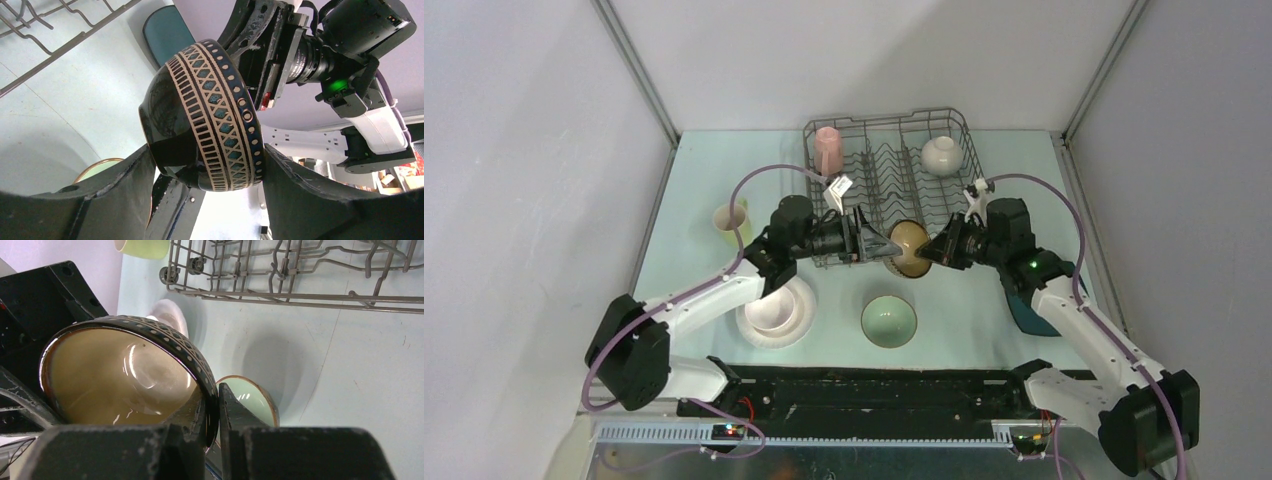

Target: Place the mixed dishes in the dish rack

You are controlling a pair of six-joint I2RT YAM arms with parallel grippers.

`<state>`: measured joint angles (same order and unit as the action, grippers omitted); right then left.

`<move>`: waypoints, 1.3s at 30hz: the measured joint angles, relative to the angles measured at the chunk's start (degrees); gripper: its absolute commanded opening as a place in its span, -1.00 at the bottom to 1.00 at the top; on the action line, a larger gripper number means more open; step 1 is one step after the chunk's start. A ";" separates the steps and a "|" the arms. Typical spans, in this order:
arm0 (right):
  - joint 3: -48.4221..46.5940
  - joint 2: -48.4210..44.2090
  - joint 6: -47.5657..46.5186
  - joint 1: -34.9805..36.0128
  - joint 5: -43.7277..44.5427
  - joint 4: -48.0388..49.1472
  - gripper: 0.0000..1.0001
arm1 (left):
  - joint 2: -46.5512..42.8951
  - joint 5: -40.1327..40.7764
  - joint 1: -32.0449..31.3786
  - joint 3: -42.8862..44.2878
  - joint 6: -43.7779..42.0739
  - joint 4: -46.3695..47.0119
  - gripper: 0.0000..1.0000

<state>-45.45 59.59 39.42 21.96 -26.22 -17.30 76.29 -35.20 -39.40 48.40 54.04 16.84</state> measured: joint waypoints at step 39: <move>-1.27 -1.07 -0.44 -4.74 1.11 0.61 0.93 | -12.35 31.21 11.43 10.34 -25.77 -37.27 -1.00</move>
<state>-46.72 58.52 38.98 17.21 -25.10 -16.69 63.94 -3.99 -27.97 58.74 28.27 -20.43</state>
